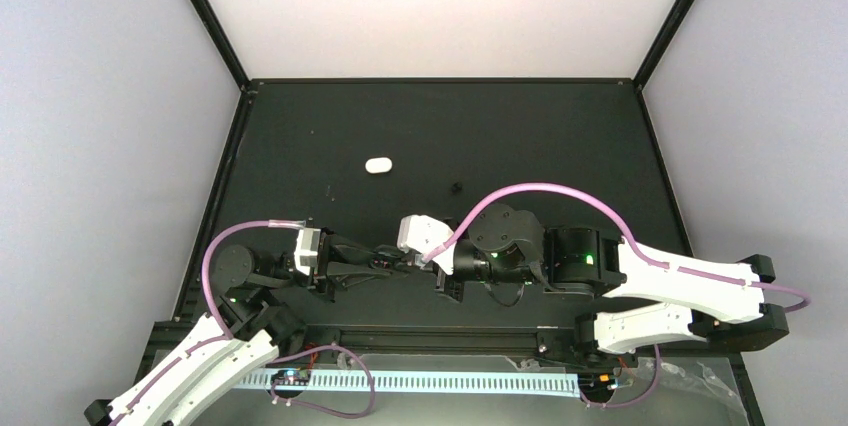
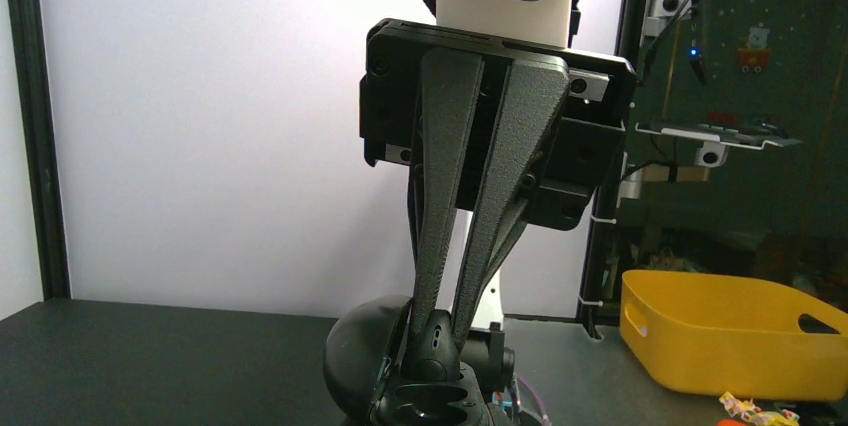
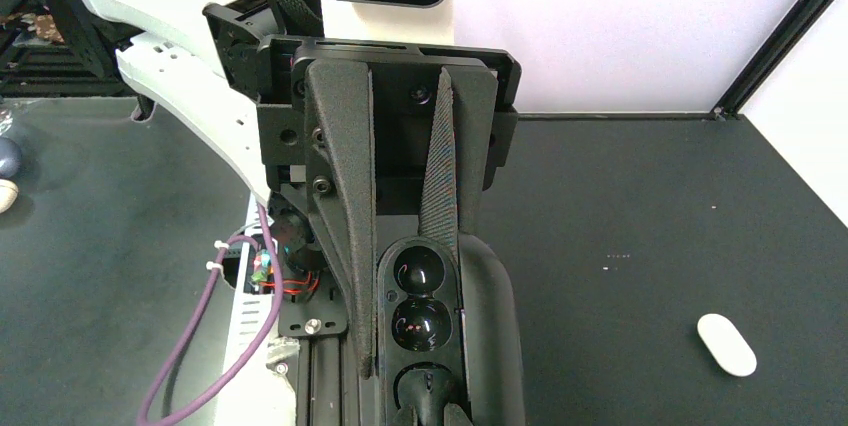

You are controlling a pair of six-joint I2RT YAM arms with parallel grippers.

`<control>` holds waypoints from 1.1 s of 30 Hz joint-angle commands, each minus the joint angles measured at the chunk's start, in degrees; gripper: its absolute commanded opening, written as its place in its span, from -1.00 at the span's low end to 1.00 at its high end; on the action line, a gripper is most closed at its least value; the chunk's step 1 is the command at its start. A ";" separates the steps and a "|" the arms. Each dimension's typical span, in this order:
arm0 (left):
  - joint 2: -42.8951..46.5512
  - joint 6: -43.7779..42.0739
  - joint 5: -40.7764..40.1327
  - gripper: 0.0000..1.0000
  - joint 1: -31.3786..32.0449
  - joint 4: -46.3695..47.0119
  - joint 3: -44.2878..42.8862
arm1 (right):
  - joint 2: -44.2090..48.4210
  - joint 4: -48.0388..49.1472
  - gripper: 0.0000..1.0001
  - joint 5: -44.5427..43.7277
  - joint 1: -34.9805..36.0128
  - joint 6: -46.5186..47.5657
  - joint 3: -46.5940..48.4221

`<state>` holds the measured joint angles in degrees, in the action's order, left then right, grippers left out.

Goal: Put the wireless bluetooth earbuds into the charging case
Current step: Place the earbud in the charging case.

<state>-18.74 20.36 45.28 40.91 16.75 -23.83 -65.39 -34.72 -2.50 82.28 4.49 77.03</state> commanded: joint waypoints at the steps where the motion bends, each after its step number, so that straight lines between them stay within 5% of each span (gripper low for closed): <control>1: 0.19 0.64 0.78 -0.97 0.15 3.11 -0.59 | 0.06 -1.14 -0.89 -0.57 0.38 0.33 1.28; 33: 0.16 0.22 0.59 -0.97 0.17 1.93 -0.43 | 2.16 -0.10 -0.65 -0.08 0.34 -1.42 1.75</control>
<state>-18.74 20.43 45.34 40.91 16.82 -23.83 -65.01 -34.76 -2.50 82.28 3.86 77.08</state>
